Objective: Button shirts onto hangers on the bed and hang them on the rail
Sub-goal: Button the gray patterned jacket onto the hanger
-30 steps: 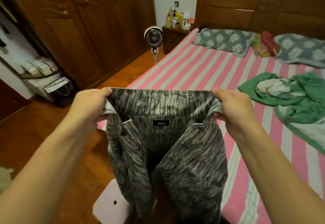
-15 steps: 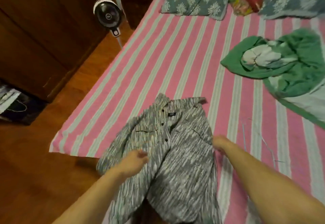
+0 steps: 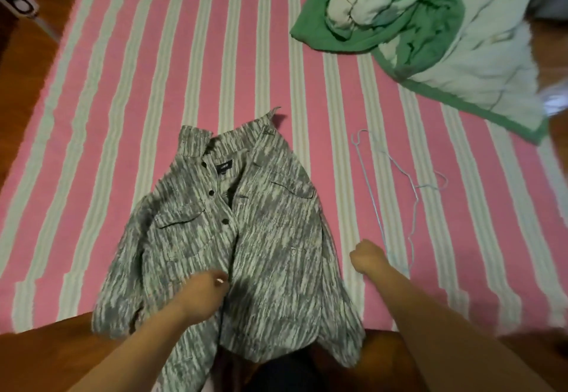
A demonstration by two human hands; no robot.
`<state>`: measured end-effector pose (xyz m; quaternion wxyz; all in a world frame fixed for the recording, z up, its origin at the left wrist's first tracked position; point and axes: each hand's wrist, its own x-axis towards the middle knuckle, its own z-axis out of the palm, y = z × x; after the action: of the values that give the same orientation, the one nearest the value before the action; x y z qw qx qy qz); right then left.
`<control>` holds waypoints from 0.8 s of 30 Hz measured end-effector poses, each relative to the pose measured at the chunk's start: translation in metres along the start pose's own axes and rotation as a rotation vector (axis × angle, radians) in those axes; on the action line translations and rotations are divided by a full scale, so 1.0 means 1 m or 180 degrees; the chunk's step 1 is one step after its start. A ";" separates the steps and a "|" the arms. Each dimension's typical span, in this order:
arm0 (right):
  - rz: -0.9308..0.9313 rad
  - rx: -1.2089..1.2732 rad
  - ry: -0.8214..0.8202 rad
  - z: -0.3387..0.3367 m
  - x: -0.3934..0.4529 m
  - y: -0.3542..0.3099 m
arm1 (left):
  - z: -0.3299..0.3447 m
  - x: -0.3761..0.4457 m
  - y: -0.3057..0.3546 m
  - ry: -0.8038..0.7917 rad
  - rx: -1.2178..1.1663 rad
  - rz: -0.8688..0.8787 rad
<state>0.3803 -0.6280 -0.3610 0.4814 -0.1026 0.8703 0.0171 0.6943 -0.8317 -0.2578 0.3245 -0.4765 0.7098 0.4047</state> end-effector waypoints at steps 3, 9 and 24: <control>0.0209 0.0323 0.0823 0.001 0.021 0.023 | 0.013 0.044 -0.007 -0.0070 0.0374 0.0251; 0.0770 0.0793 0.1688 0.023 0.077 0.066 | 0.029 0.144 -0.054 -0.0016 0.1021 0.0780; -0.0252 0.1584 0.1693 0.110 -0.040 -0.224 | -0.073 0.081 -0.265 0.1744 -0.0497 -0.0663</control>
<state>0.5364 -0.8269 -0.3713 0.2487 -0.0170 0.9379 -0.2411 0.9105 -0.9881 -0.3628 0.1232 -0.6618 0.6849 0.2791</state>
